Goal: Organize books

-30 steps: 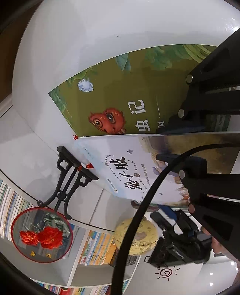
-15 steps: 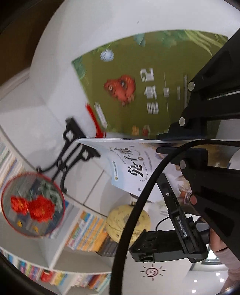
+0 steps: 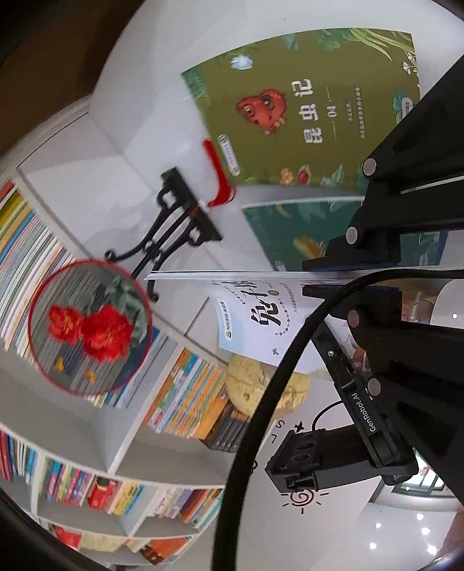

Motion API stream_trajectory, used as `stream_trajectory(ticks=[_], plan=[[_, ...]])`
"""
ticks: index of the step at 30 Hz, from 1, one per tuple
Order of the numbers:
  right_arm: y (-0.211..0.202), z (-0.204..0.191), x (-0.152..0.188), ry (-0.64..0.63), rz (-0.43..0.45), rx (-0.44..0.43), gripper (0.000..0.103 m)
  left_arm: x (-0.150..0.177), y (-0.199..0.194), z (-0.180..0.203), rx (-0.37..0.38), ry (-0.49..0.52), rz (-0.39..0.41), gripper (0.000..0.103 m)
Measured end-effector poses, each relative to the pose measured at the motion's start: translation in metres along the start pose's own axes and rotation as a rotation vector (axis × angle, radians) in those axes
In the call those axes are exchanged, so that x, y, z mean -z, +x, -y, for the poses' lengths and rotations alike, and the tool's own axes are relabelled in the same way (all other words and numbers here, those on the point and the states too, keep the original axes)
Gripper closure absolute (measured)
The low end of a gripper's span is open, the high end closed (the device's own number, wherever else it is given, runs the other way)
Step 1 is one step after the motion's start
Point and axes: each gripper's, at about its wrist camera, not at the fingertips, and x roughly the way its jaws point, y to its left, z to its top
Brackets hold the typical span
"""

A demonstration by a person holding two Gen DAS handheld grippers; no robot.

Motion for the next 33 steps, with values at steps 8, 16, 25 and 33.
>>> stream_trajectory(ticks=[8, 16, 25, 33], plan=[[-0.021, -0.052, -0.001, -0.092, 0.031, -0.004, 0.096, -0.003, -0.052, 0.004, 0.001, 0.018, 0.077, 0.09], [-0.02, -0.096, 0.013, -0.135, 0.029, -0.032, 0.096, 0.002, -0.093, -0.017, -0.024, 0.002, 0.125, 0.089], [0.022, -0.145, 0.043, -0.186, -0.05, -0.069, 0.096, 0.026, -0.134, -0.084, -0.077, -0.089, 0.148, 0.089], [0.084, -0.18, 0.088, -0.189, -0.153, -0.105, 0.096, 0.06, -0.161, -0.165, -0.106, -0.196, 0.119, 0.089]])
